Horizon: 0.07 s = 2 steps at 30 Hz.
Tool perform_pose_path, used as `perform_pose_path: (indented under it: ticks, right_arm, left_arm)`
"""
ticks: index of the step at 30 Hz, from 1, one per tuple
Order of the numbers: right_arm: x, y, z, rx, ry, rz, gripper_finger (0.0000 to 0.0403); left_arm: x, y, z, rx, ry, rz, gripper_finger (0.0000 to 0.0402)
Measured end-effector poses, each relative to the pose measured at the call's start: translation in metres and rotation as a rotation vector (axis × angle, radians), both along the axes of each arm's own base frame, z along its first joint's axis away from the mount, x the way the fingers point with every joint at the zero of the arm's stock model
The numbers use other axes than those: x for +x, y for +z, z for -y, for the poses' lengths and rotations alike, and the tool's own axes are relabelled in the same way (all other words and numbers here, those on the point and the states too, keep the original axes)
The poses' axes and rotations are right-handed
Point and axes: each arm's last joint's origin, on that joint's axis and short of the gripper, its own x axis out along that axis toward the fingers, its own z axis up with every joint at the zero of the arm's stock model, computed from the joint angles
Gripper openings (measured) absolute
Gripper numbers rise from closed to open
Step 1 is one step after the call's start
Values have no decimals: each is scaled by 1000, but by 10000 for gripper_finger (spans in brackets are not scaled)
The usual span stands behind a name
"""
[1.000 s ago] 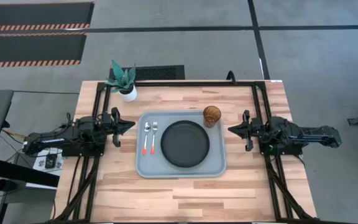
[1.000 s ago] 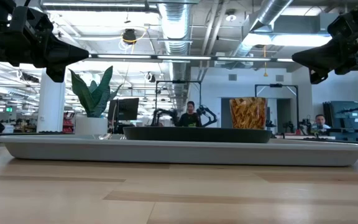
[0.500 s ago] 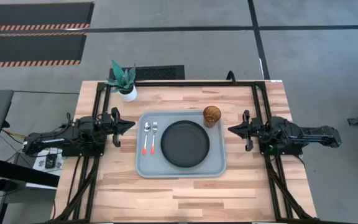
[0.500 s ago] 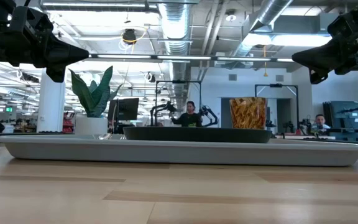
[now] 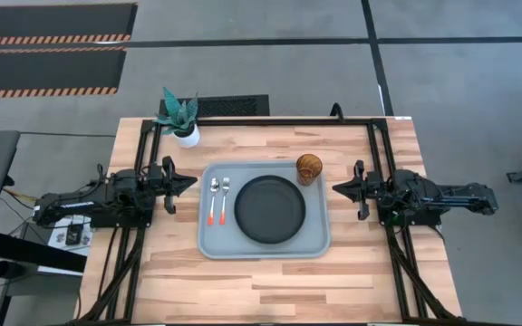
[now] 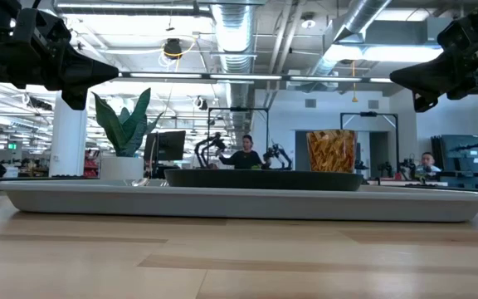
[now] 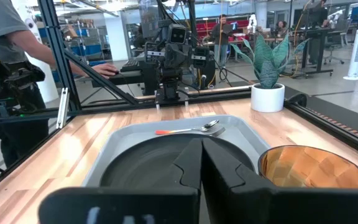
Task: Pick and place plate/cup/fork/spoon on tray
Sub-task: Return to Home Position
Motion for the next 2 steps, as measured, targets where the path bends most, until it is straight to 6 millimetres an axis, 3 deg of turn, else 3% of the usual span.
perform_pose_path:
  ticks: [2]
  right_arm:
    - [0,0,0,0,0,0,29]
  left_arm:
    - [0,0,0,0,0,0,0]
